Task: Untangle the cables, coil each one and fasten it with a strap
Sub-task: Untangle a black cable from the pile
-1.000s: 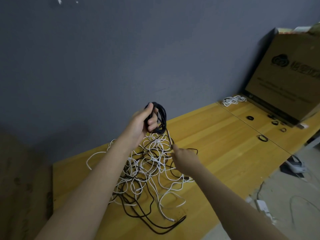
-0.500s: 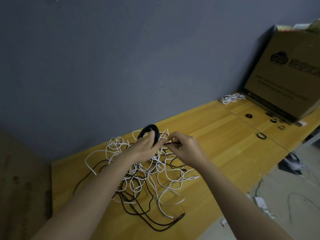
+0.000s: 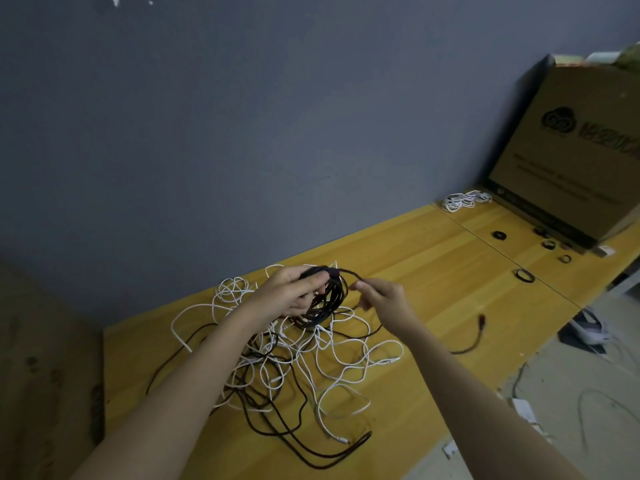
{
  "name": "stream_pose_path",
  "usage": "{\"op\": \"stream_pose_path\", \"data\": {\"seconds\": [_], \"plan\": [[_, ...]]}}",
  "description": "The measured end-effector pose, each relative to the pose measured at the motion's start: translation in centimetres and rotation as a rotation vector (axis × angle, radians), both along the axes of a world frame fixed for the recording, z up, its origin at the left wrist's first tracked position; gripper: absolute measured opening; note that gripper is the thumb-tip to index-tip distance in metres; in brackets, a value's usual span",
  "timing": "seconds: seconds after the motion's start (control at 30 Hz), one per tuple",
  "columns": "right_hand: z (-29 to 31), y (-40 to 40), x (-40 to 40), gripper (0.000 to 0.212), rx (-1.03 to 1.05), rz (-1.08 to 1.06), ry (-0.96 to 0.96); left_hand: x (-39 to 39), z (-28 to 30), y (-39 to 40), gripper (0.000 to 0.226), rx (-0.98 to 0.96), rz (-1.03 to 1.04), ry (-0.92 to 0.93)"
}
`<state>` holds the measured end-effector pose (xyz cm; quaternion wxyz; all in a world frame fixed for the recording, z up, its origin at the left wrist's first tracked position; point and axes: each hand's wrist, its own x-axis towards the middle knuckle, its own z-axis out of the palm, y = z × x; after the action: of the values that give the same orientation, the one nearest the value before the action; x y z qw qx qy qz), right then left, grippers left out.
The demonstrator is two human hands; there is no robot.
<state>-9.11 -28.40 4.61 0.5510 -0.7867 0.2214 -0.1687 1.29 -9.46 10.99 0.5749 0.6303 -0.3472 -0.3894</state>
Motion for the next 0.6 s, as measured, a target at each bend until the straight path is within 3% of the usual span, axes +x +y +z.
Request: {"op": "stream_pose_path", "data": {"seconds": [0.27, 0.43, 0.47, 0.6], "plan": [[-3.5, 2.7, -1.0, 0.046, -0.13, 0.115, 0.275, 0.0, -0.1, -1.3, 0.021, -0.275, 0.231, 0.219], [-3.8, 2.5, -1.1, 0.046, -0.362, 0.082, 0.367, -0.3, -0.1, -1.6, 0.016, -0.316, 0.325, 0.259], [-3.7, 2.6, -1.0, 0.047, -0.444, 0.067, 0.395, -0.5, -0.2, -1.7, 0.013, -0.318, 0.328, 0.24], [-3.8, 4.4, -0.1, 0.044, -1.13, 0.217, 0.63, -0.9, -0.8, -2.5, 0.003, -0.26, 0.332, 0.042]]}}
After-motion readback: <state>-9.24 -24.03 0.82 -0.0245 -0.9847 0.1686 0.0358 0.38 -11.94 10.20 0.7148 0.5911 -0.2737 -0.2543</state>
